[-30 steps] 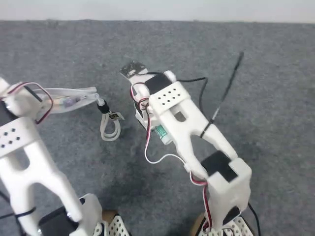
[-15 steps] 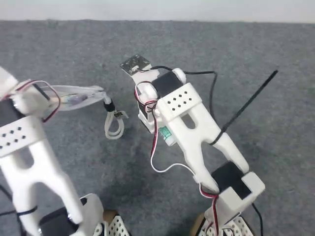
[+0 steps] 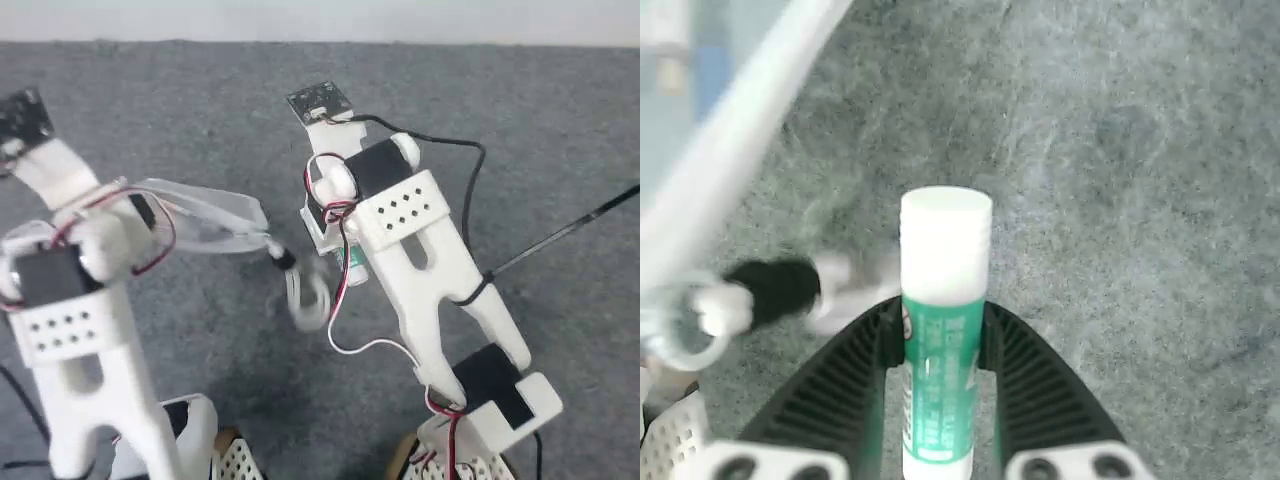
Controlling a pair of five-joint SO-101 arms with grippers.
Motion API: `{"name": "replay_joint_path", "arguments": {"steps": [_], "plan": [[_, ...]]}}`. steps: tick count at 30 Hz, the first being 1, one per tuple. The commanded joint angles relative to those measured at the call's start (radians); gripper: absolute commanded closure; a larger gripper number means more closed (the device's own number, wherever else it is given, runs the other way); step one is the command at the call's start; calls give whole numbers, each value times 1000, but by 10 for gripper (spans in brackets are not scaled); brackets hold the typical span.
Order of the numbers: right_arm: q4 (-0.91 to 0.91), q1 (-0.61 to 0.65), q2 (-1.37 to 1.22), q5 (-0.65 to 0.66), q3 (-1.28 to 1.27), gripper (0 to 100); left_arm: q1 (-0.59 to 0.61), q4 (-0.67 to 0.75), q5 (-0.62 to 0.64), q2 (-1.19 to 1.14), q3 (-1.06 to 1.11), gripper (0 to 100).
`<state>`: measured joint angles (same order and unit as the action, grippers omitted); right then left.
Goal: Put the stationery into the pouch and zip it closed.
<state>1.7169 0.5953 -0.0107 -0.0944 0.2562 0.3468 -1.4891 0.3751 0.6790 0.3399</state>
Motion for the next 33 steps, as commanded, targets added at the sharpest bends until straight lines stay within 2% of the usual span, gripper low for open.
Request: {"name": "replay_joint_path", "arguments": {"steps": [1, 6, 10, 16, 29, 33], "plan": [[7, -18, 81, -15, 34, 992, -57, 66, -14, 103, 15, 987], [8, -18, 101, -20, 34, 992, -63, 64, -40, 101, 16, 987], [4, -16, 140, -115, 12, 992, -63, 63, -40, 101, 18, 987], [-33, 4, 338, -129, -101, 992, -63, 63, -41, 101, 18, 987], [-377, 10, 789, -129, -482, 992, -66, 69, -41, 101, 18, 987], [-461, 88, 909, -129, -588, 992, -66, 69, -41, 101, 18, 987]]}}
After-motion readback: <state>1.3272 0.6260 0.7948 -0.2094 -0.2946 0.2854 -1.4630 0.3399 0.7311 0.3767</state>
